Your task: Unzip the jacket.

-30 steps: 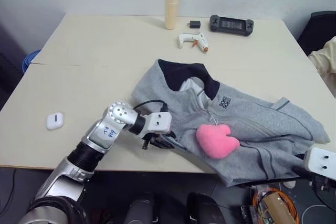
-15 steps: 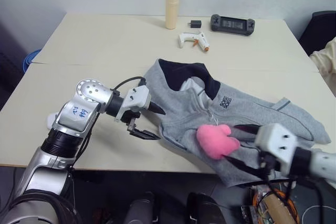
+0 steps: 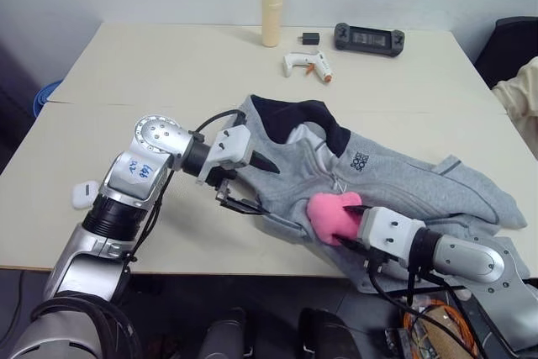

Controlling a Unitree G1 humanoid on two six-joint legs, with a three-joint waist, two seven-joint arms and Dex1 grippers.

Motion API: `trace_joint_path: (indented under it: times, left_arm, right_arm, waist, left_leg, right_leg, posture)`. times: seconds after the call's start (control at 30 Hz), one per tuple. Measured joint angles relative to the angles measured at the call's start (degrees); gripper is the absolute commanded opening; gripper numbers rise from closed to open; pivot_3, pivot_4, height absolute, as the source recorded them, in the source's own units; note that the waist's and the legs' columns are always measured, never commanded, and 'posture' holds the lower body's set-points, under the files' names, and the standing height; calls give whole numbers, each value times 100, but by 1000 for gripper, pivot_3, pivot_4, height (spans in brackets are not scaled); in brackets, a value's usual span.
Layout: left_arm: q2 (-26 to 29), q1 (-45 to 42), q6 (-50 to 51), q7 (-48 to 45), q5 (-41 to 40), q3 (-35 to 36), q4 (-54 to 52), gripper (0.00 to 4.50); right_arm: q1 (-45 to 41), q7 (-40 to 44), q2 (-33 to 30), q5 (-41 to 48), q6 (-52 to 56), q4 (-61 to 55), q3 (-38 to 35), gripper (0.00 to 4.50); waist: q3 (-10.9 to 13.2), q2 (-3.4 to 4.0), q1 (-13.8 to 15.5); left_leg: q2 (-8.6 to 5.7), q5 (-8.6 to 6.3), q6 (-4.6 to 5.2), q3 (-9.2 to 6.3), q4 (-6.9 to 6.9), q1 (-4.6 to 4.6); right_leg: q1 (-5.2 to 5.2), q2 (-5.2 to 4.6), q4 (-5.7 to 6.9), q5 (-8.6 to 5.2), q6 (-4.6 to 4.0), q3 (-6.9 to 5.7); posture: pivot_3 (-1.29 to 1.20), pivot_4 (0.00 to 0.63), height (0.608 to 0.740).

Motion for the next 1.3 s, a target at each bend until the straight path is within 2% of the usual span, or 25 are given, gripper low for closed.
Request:
trace_joint_path:
  times: [0.13,0.17,0.27,0.47,0.57,0.63,0.73,0.97,1.3]
  left_arm:
    - [-261,-388,-317,0,67,-10,460,4389]
    - [-350,-511,-447,-2,103,-15,651,4389]
    - [-742,-1001,-927,39,255,-35,1388,4389]
    - [-1948,-2193,-2197,-173,578,-242,3485,4389]
    - [-2492,-2706,-2932,-7,913,-311,4737,3831]
    - [-2786,-2957,-3376,58,1117,-337,5489,3238]
    - [-2960,-3039,-3772,25,1350,-357,6049,2350]
    - [-3125,-3061,-4543,788,2330,-699,6724,2350]
    - [-3408,-3062,-4504,2125,2800,-593,7100,2350]
  right_arm:
    - [83,30,109,399,301,-177,-313,87]
    - [99,38,142,558,428,-250,-434,15]
    - [87,28,274,1122,846,-466,-947,15]
    - [74,-157,452,2279,1644,-632,-2283,15]
    - [116,-332,455,2480,1845,-680,-2466,0]
    - [210,-477,463,2534,1907,-805,-2487,0]
    - [429,-714,572,2544,1999,-961,-2513,0]
    - [833,-1105,736,2799,2132,-1384,-2756,0]
    - [1054,-1364,789,3173,2195,-1544,-3006,0]
  waist:
    - [0,-1,18]
    - [0,-1,15]
    - [1,-2,19]
    - [2,-4,99]
    - [3,-6,118]
    - [3,-6,114]
    - [3,-6,90]
    - [3,-7,119]
    - [5,-9,134]
  left_leg:
    - [-1,0,1,-5,1,-3]
    - [-2,0,1,-4,1,-2]
    - [-2,1,2,-4,1,-3]
    - [-5,-3,13,0,0,-7]
    - [-4,-8,20,5,0,-10]
    - [-3,-11,23,14,-1,-13]
    - [-1,-13,25,17,-2,-15]
    - [-4,-21,39,17,-1,-15]
    - [-8,-27,49,19,-1,-17]
  right_leg:
    - [1,0,-2,0,0,0]
    - [1,-2,0,0,0,1]
    - [1,0,-3,1,0,-2]
    - [-2,-2,-10,2,3,-6]
    - [-10,-8,-9,2,3,-6]
    - [-18,-9,-8,2,3,-3]
    - [-22,-9,-7,2,3,-2]
    - [-23,-24,-9,3,4,0]
    - [-22,-55,-12,6,10,-3]
  posture:
    - [0,150,740]
    - [0,150,740]
    - [0,150,740]
    - [0,150,740]
    - [0,150,740]
    - [0,150,740]
    - [0,150,740]
    - [0,150,740]
    - [0,150,740]
